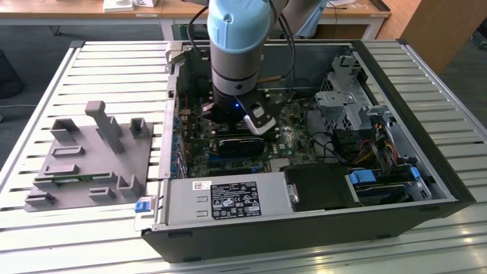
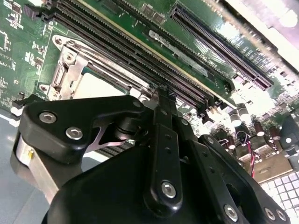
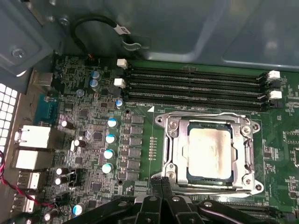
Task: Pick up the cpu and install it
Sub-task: 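Install the second cpu locking lever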
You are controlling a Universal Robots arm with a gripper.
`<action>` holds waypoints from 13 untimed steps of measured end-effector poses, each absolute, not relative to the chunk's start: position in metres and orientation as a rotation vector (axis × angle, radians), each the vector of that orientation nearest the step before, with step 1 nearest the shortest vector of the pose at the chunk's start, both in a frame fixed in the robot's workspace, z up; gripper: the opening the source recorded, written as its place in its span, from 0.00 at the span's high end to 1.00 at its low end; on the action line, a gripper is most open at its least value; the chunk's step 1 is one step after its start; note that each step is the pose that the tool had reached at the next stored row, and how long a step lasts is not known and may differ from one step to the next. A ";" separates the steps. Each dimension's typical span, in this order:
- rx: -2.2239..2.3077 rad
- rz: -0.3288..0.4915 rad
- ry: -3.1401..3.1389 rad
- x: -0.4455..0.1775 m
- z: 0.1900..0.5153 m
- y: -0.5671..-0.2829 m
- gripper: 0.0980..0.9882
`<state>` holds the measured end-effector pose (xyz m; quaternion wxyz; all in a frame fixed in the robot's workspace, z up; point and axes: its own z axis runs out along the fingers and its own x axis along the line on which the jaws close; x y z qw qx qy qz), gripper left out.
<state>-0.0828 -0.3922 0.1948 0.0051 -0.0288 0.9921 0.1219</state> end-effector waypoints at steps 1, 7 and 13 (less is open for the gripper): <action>-0.090 0.386 3.106 -0.083 0.194 -0.392 0.99; -0.090 0.398 3.104 -0.085 0.192 -0.388 0.99; -0.090 0.398 3.104 -0.087 0.193 -0.388 0.99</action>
